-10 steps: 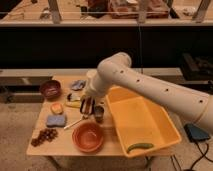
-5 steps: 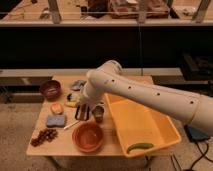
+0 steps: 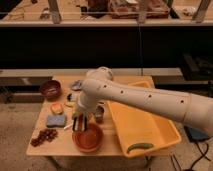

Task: Wipe red bowl with eraser

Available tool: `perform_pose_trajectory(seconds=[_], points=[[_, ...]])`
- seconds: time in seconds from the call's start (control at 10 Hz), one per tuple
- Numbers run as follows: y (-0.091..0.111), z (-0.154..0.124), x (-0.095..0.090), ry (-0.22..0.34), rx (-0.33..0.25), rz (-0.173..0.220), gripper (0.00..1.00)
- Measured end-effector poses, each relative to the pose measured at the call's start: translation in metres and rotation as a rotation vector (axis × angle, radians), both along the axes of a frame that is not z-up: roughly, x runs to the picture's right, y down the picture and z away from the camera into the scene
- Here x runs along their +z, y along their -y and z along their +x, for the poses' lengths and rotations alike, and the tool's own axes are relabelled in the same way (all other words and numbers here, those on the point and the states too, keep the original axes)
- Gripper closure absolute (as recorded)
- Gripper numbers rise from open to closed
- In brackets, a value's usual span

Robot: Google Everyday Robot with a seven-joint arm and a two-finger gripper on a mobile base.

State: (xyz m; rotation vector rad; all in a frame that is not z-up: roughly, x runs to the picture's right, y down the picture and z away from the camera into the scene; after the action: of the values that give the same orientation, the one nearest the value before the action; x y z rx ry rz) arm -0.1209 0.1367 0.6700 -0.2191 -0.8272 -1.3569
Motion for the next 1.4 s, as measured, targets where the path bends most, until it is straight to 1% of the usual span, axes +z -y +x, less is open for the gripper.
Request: perform_pose_trajectory(seconds=[0.1, 0.2, 0.3, 0.5, 0.7, 0.9, 1.0, 1.2, 1.4], points=[[-0.021, 0.005, -0.011, -0.015, -0.024, -0.014, 1.00], [-0.035, 0.008, -0.016, -0.026, -0.045, -0.023, 1.00], [-0.051, 0.009, -0.017, -0.038, -0.069, -0.033, 1.00], [-0.087, 0.003, -0.001, -0.054, -0.123, -0.057, 1.00], [-0.116, -0.005, 0.015, -0.068, -0.154, -0.069, 1.00], [-0.129, -0.006, 0.026, -0.088, -0.163, -0.081, 1.00], [-0.131, -0.005, 0.029, -0.097, -0.163, -0.085, 1.00], [-0.127, 0.002, 0.028, -0.129, -0.158, -0.093, 1.00], [-0.129, 0.016, 0.029, -0.166, -0.142, -0.116, 1.00]])
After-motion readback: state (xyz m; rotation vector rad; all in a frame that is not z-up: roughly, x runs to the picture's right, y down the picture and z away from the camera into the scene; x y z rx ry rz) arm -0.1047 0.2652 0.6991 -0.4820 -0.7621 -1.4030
